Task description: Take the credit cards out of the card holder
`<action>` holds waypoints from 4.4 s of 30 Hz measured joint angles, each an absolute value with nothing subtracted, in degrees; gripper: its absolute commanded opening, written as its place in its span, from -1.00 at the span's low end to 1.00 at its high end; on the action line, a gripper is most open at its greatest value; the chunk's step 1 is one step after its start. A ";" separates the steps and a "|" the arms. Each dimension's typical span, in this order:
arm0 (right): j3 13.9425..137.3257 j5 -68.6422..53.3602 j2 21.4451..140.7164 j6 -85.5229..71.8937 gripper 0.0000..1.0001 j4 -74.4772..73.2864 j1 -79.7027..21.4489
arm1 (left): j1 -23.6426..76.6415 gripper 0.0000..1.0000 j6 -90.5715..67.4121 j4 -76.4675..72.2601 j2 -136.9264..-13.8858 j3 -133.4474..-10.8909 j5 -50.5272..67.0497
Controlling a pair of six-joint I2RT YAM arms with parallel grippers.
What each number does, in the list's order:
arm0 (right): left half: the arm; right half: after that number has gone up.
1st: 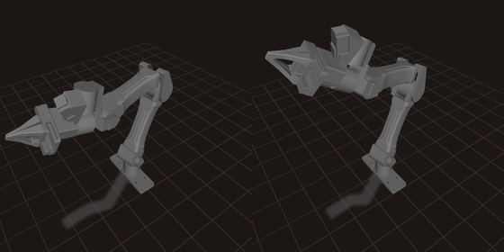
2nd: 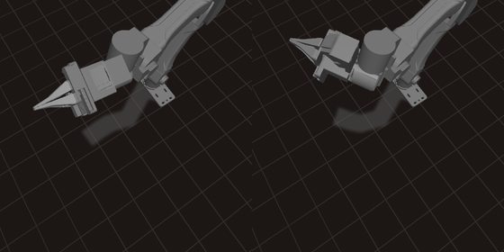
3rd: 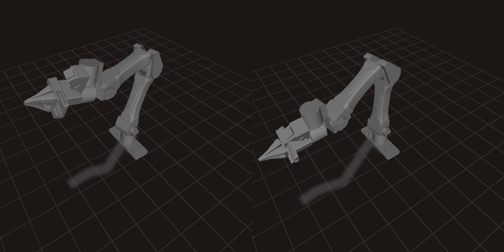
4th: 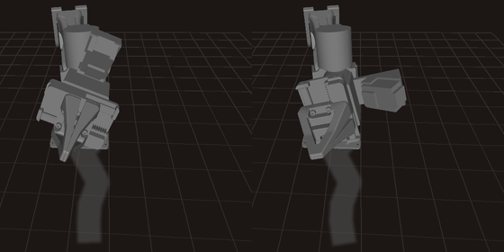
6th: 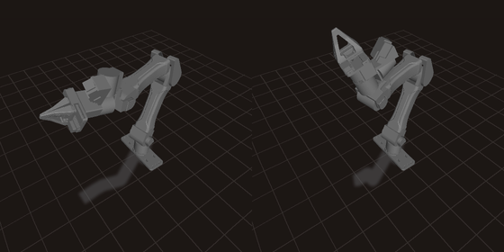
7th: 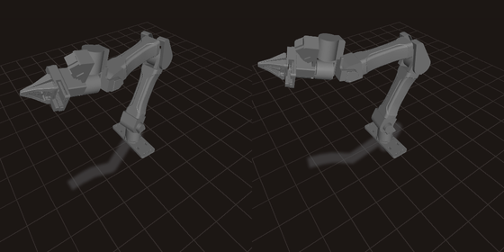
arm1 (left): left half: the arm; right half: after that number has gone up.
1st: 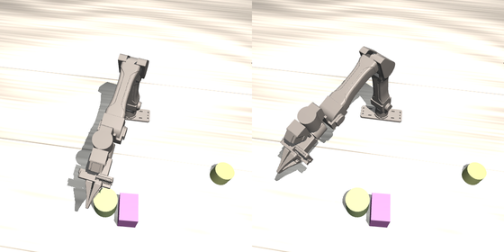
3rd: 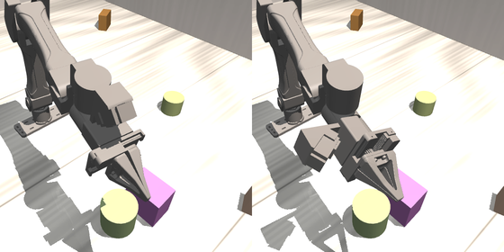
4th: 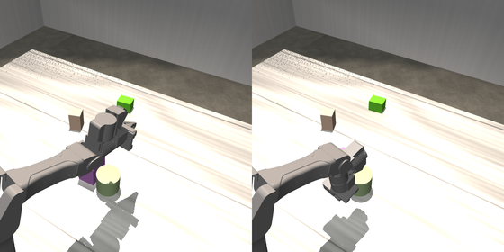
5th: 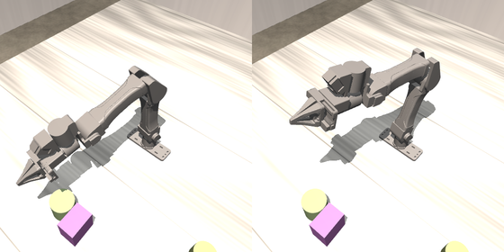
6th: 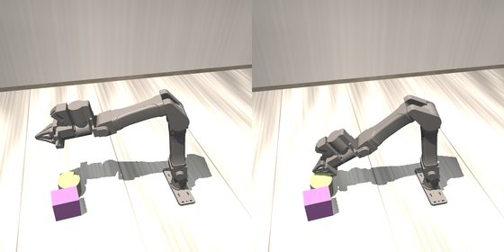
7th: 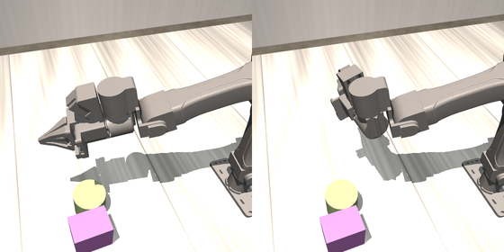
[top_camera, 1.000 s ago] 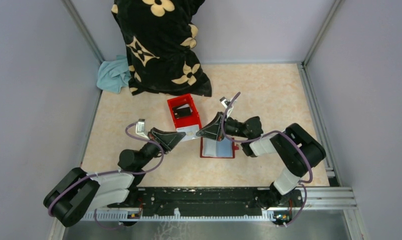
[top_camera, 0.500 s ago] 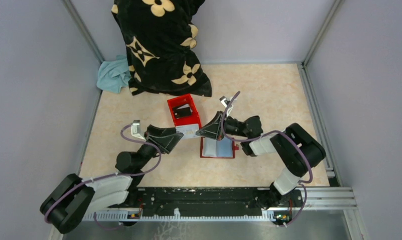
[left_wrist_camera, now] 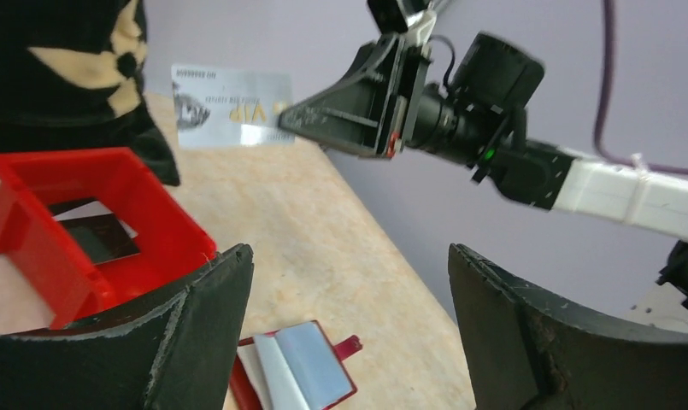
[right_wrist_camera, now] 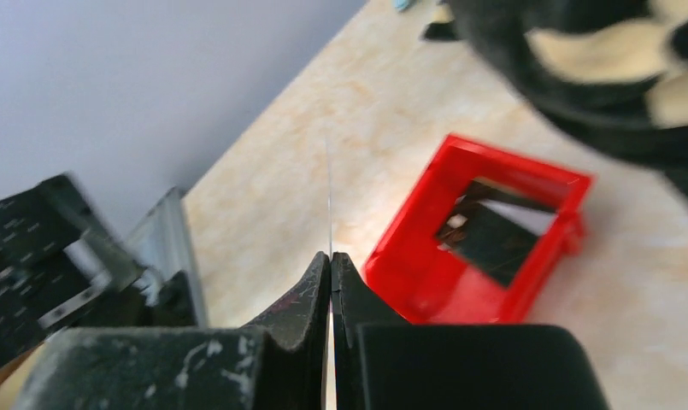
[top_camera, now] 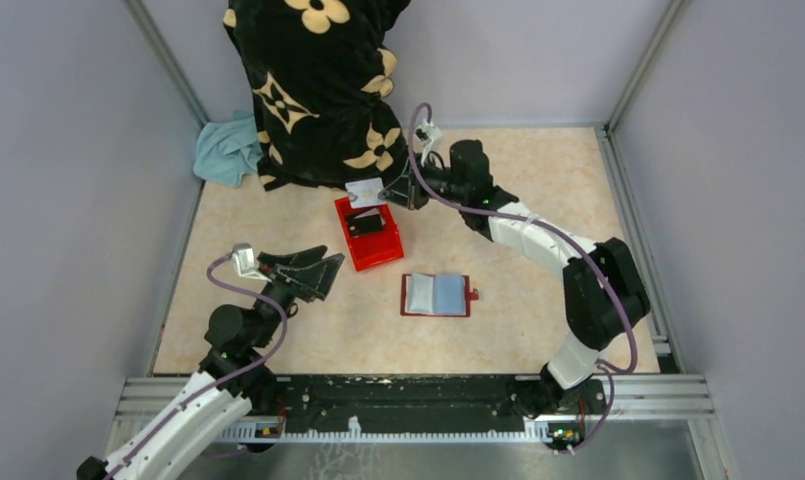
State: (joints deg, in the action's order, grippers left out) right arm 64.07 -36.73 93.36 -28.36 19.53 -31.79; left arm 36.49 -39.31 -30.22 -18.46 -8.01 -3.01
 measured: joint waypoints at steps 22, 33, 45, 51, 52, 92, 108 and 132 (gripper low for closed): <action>92.82 -30.59 118.45 -15.62 -1.00 -20.82 -30.22 | 36.49 0.82 -36.18 -8.82 -15.40 -10.48 -7.31; 94.41 -30.92 118.58 -16.08 -1.00 -21.19 -30.83 | 36.49 0.83 -36.12 -8.49 -15.44 -10.48 -7.49; 99.85 -30.02 118.91 -16.21 -1.00 -22.46 -33.76 | 36.49 0.84 -35.81 -7.40 -14.79 -10.48 -7.35; 102.02 -29.76 121.75 -16.32 -1.00 -22.65 -33.95 | 36.49 0.85 -35.64 -5.61 -12.47 -10.48 -7.46; 102.19 -29.67 122.37 -16.32 -1.00 -22.79 -33.95 | 36.49 0.86 -35.59 -5.32 -12.16 -10.48 -7.49; 110.04 -22.22 125.10 -14.48 -0.80 -25.04 -34.57 | 36.49 0.90 -34.85 -3.31 -11.51 -10.50 -8.10; 91.85 -14.28 121.08 -13.04 -1.00 -20.05 -41.50 | 36.49 0.91 -36.10 0.99 -14.31 -12.73 -8.29; 94.15 -9.08 122.54 -12.16 -1.00 -18.76 -41.85 | 36.49 0.93 -36.29 1.34 -15.35 -12.73 -7.92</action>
State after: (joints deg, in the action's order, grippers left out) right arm 94.15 -9.08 122.54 -12.16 -18.76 -41.85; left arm 36.49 -36.29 1.34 -15.35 -12.73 -7.92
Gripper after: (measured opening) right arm 0.004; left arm 0.965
